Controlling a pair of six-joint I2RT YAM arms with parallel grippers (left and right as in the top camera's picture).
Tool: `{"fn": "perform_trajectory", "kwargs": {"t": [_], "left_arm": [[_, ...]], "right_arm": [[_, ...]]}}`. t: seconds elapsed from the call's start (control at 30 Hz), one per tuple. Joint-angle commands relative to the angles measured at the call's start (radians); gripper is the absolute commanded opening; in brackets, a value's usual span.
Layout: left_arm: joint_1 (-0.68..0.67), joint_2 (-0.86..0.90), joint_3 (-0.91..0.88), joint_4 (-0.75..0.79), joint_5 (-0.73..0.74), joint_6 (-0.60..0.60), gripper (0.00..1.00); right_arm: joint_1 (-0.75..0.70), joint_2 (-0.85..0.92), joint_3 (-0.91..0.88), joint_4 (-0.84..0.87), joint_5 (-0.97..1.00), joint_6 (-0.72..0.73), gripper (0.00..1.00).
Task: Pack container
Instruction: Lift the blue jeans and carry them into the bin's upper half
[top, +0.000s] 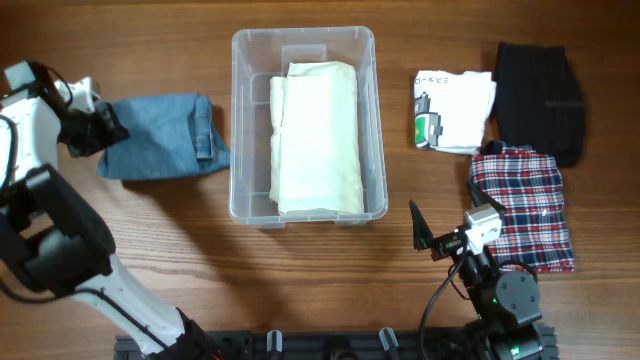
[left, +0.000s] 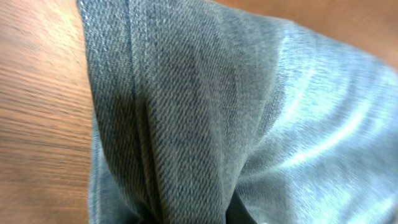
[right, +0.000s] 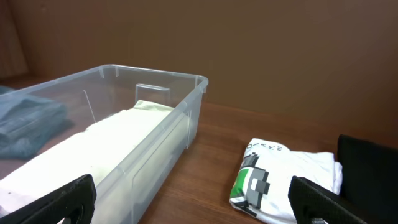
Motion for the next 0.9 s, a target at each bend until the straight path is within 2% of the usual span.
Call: {"fn": "perform_trajectory", "kwargs": {"t": [0.0,0.43,0.87], "left_arm": [[0.000,-0.114,0.025,0.018,0.093,-0.045,0.04],[-0.086,-0.367,0.061,0.092,0.109,-0.239,0.04],[-0.401,-0.514,0.273,0.094,0.116,-0.418,0.04]], "right_arm": [[-0.005,-0.005,-0.001,0.005,-0.013,-0.002,1.00],[-0.005,-0.005,-0.001,0.005,-0.013,-0.002,1.00],[-0.005,-0.005,-0.001,0.005,-0.013,-0.002,1.00]]}}
